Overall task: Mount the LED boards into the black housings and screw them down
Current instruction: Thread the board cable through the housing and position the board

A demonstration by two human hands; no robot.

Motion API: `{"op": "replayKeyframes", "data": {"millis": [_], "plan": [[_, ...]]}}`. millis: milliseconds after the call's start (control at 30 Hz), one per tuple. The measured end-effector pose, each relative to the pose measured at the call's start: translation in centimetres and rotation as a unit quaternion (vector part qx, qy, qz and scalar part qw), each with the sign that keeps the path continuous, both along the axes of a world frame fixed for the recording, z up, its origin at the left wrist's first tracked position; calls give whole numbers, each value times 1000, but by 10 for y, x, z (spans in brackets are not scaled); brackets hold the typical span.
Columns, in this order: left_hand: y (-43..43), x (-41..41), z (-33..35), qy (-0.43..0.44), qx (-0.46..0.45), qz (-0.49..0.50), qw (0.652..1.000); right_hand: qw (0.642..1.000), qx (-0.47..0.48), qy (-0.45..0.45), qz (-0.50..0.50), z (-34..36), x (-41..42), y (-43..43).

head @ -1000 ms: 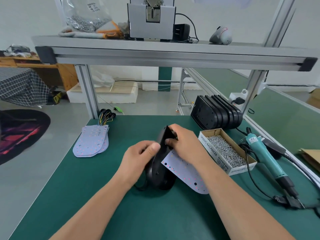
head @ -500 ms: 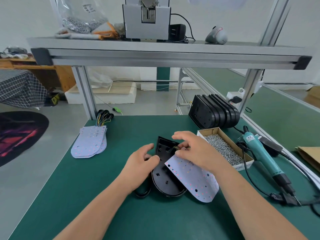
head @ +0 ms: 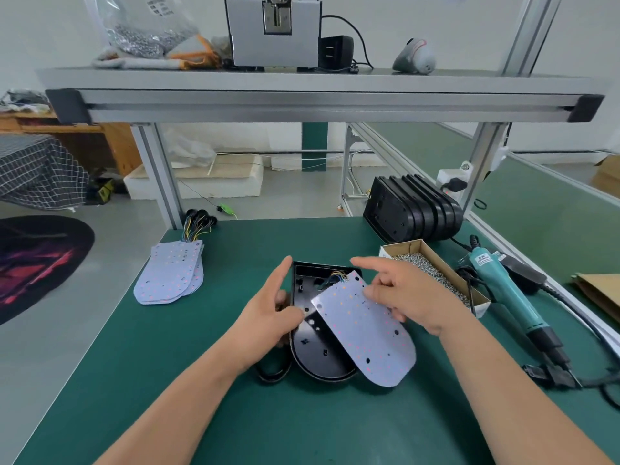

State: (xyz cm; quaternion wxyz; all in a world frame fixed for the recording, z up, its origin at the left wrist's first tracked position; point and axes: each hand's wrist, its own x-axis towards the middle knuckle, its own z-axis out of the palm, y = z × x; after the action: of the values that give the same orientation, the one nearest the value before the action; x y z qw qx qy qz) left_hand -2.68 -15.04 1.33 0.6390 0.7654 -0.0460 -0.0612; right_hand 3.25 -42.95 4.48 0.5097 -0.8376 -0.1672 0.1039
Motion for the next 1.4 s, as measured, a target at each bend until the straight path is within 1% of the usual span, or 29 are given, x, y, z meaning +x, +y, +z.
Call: {"op": "replayKeyframes", "data": {"millis": [67,233,400,533,633,733,800,900,1033,1100,1200,1300,1400], "plan": [[3,0,1,-3,-8,-20,1000,998,57,22,3,-1,0,2],[3,5,-3,-14,-11,-10,1000,991,127,48,-11,3,0,8],[-1,4,-3,-23,-32,21,999,991,130,7,-38,7,-3,17],[-5,3,-1,-30,-22,33,999,989,127,-23,-74,8,-5,20],[-8,3,-2,-37,6,43,998,990,108,-47,-80,9,-6,23],[-13,4,-5,-48,59,57,995,990,81,-77,-86,9,-9,29],[-14,5,-6,-49,70,55,995,989,75,-90,-92,7,-9,34],[-12,6,-7,-47,55,50,996,988,47,-107,-97,4,-8,36],[-12,6,-8,-29,42,58,997,981,-71,-162,-83,6,-9,33],[-13,6,-7,-23,15,59,998,974,-87,-194,-73,7,-9,31],[-16,6,-5,-21,-47,63,997,972,-57,-214,-74,5,-7,30],[-21,7,-8,-25,-89,71,993,977,-11,-193,-86,1,-5,31],[-22,8,-9,-47,-121,74,989,979,54,-184,-66,-4,-5,30]]}}
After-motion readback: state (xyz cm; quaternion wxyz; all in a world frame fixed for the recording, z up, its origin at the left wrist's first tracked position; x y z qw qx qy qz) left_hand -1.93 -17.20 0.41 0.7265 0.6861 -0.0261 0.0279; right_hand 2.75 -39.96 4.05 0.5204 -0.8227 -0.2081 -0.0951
